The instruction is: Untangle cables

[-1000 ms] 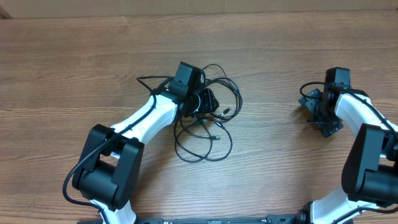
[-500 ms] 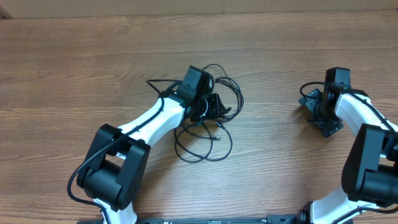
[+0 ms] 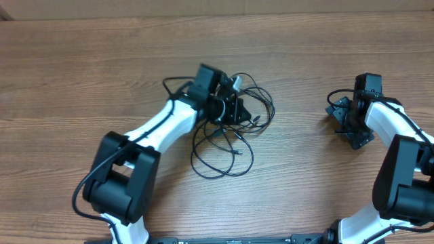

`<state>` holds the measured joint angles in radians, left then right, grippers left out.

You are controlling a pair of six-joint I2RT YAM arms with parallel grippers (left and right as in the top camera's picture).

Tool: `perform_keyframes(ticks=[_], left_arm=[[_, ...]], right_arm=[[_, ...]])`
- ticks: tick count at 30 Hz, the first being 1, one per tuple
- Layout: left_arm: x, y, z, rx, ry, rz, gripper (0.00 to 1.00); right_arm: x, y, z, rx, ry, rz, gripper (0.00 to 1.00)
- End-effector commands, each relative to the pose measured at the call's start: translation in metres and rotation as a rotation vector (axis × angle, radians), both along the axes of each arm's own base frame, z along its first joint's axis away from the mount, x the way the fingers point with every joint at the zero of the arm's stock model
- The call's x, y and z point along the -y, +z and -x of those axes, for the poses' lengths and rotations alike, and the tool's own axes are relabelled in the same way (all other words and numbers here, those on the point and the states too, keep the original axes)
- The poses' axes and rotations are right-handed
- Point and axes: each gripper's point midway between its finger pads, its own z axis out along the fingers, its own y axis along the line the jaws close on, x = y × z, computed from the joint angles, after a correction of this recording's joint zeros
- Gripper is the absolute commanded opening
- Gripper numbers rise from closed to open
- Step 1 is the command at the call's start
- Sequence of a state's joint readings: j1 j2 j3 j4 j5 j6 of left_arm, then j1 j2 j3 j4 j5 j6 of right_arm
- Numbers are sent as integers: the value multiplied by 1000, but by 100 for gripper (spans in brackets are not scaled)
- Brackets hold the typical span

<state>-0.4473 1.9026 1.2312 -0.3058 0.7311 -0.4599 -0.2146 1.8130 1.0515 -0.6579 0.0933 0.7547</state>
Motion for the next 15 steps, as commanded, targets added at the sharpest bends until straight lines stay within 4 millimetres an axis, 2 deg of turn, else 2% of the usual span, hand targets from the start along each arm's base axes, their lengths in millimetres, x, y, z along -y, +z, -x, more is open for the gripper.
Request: perform_keyframes(ticks=[1, 6, 10, 12, 15], left_arm=[[-2, 83, -7, 150, -79, 172, 4], [-13, 131, -4, 248, -65, 217, 4], [-18, 164, 8, 294, -92, 273, 4], [-20, 170, 16, 285, -100, 281, 5], [-23, 162, 23, 225, -94, 260, 4]], right_arm=[[-5, -12, 9, -26, 1, -33, 100], [-5, -12, 9, -26, 1, -33, 100], [-5, -12, 9, -26, 1, -33, 100], [-5, -12, 9, -26, 1, -33, 100], [-5, -12, 9, -26, 1, -33, 100]])
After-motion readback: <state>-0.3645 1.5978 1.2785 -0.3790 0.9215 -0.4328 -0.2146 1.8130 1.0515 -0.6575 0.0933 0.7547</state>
